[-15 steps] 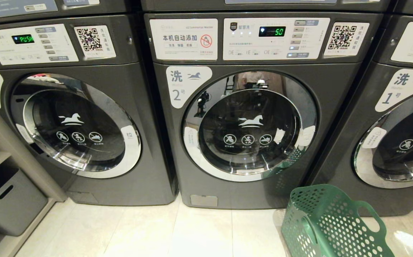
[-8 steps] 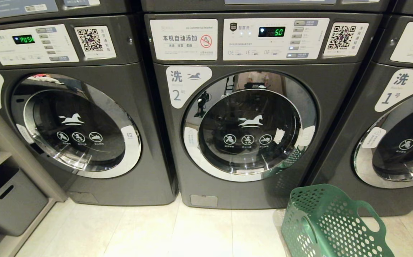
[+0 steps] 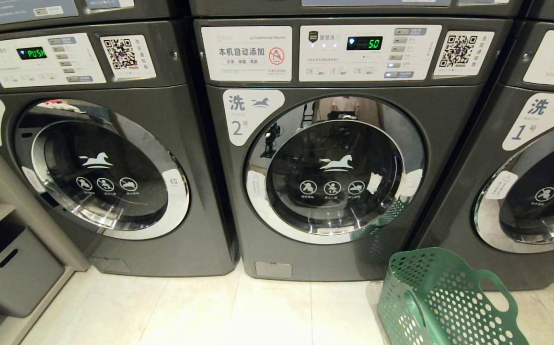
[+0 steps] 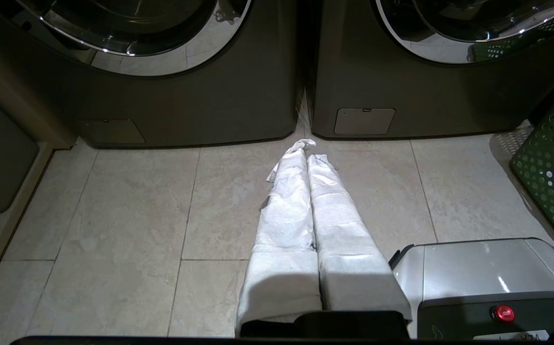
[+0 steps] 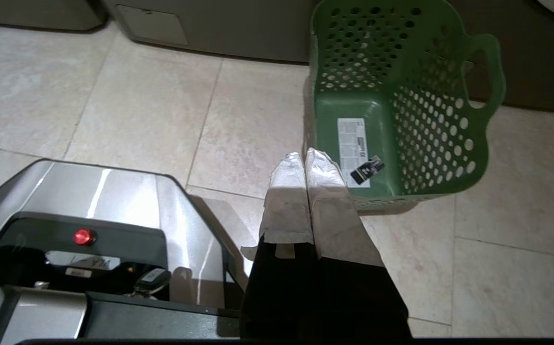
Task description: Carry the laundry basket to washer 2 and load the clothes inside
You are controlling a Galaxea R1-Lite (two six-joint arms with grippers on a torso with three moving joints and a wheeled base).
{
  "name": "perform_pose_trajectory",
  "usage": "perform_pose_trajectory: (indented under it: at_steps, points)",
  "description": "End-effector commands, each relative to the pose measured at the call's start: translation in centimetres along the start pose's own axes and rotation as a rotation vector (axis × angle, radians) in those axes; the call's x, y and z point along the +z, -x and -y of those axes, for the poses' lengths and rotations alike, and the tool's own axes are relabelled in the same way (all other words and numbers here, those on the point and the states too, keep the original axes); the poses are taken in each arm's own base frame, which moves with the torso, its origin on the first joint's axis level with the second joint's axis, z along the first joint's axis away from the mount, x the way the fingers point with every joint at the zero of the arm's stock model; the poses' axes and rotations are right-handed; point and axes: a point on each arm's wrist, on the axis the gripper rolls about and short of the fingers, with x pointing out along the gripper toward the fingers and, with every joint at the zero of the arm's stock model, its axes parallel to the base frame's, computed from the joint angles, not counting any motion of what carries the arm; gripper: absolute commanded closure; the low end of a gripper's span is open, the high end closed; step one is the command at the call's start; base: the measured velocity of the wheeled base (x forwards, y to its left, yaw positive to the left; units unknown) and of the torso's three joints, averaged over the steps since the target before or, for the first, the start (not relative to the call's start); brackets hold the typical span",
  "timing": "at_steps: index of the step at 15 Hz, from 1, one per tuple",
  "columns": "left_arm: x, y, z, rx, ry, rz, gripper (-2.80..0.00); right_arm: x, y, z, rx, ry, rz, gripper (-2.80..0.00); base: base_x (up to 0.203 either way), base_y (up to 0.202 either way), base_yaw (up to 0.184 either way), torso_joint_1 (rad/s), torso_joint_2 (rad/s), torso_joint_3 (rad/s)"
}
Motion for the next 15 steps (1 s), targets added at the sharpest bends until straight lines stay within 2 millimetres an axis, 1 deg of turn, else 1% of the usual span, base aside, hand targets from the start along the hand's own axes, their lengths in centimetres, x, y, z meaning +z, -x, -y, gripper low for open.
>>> perform_pose_trajectory:
  at_steps: [1,2,6,8,11,15]
  points:
    - [0.0,0.0,0.0,0.000,-0.001,0.000,0.00,-0.1,0.0,0.0,-0.050,-0.005,-0.002,0.00,0.000,0.000,0.000,0.000,0.00,0.000]
    - [0.0,0.0,0.0,0.000,-0.001,0.000,0.00,-0.3,0.2,-0.1,-0.040,0.021,0.039,0.00,0.000,0.000,0.000,0.000,0.00,0.000]
    - [0.0,0.0,0.0,0.000,-0.001,0.000,0.00,-1.6,1.9,-0.3,-0.034,0.109,0.307,0.00,0.000,0.000,0.000,0.000,0.00,0.000]
    - [0.0,0.0,0.0,0.000,-0.001,0.000,0.00,-1.7,1.8,-0.3,-0.066,0.090,0.371,0.00,0.000,0.000,0.000,0.000,0.00,0.000]
    - [0.0,0.0,0.0,0.000,-0.001,0.000,0.00,-1.5,1.3,-0.2,-0.073,0.041,0.448,0.00,0.000,0.000,0.000,0.000,0.00,0.000]
    - [0.0,0.0,0.0,-0.001,-0.001,-0.001,0.00,-1.5,1.3,-0.2,-0.076,0.032,0.450,0.00,0.000,0.000,0.000,0.000,0.00,0.000]
